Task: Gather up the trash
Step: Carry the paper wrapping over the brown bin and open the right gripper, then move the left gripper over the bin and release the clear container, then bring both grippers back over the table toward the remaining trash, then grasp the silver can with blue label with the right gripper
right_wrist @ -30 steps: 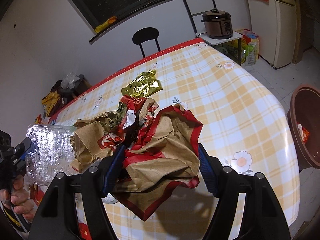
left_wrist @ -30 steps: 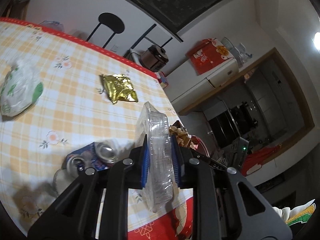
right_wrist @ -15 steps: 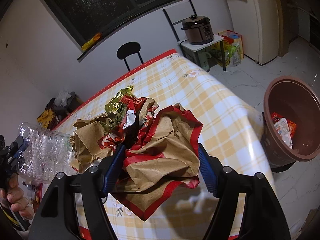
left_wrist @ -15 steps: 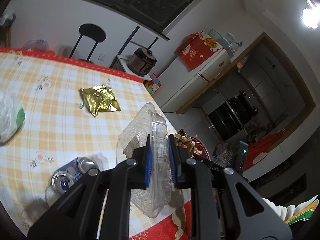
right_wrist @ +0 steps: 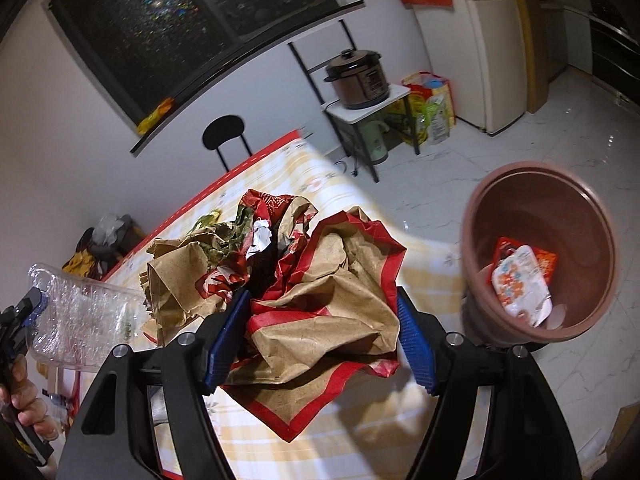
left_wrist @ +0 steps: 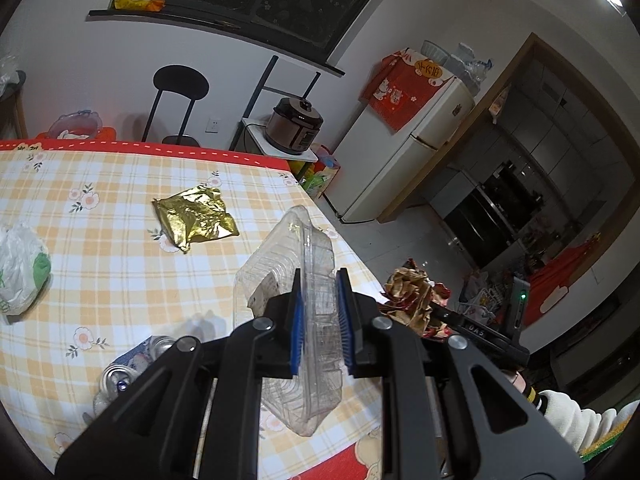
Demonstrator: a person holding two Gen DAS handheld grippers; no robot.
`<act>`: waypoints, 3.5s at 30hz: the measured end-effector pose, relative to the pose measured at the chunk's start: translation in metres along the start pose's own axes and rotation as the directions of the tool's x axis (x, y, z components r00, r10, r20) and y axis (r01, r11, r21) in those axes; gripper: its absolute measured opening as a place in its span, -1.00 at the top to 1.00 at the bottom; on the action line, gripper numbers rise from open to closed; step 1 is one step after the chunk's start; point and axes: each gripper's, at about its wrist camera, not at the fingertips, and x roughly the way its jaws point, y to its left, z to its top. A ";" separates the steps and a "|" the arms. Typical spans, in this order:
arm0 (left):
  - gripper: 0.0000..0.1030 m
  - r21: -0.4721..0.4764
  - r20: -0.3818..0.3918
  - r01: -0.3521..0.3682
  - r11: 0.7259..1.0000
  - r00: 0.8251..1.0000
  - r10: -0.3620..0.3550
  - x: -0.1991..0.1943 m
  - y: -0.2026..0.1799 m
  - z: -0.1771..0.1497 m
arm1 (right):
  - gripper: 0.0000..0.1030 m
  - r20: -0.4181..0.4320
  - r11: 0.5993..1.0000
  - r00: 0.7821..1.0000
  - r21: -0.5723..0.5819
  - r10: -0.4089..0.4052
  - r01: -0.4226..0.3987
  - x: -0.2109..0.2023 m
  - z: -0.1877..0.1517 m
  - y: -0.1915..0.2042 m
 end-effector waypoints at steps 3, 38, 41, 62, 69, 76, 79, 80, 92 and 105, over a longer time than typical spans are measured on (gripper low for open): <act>0.64 0.008 -0.002 0.003 1.000 1.000 -0.003 0.011 -0.011 0.002 | -0.36 0.014 1.000 1.000 0.014 -0.021 0.021 -0.005 0.008 -0.021; 0.64 0.048 -0.314 0.415 0.909 0.870 -0.381 0.291 -0.254 0.003 | -0.79 0.048 0.936 0.953 0.209 -0.300 0.284 -0.062 0.052 -0.243; 0.56 -0.006 -0.334 0.493 0.870 0.819 -0.466 0.322 -0.276 -0.004 | -0.79 0.053 0.930 0.950 0.231 -0.307 0.287 -0.074 0.048 -0.251; -0.89 0.219 -0.196 0.029 0.975 0.980 0.015 0.299 -0.176 0.002 | -0.86 0.031 0.942 0.959 0.196 -0.283 0.272 -0.068 0.039 -0.210; -0.89 0.161 -0.078 -0.143 0.977 0.985 0.157 0.225 -0.121 0.002 | -0.90 0.038 0.961 0.967 0.126 -0.253 0.246 -0.053 0.043 -0.160; -0.89 0.084 -0.007 -0.296 0.951 0.955 0.298 0.133 -0.039 -0.013 | -0.90 0.003 0.981 0.982 0.048 -0.187 0.187 -0.019 0.032 -0.090; -0.89 0.057 0.020 -0.375 0.925 0.927 0.375 0.087 0.007 -0.024 | -0.90 -0.037 0.989 0.988 -0.005 -0.149 0.149 0.001 0.022 -0.049; -0.89 0.036 0.023 -0.403 0.914 0.915 0.402 0.070 0.024 -0.030 | -0.90 -0.049 0.990 0.989 -0.022 -0.140 0.140 0.007 0.019 -0.038; -0.89 -0.266 0.002 -0.565 0.781 0.810 0.586 -0.083 0.187 -0.111 | -0.90 -0.269 0.954 0.963 -0.296 -0.035 -0.048 0.093 -0.062 0.145; -0.89 -0.286 -0.021 -0.553 0.783 0.820 0.572 -0.123 0.248 -0.127 | -0.77 -0.390 0.894 0.921 -0.413 -0.002 -0.173 0.165 -0.135 0.271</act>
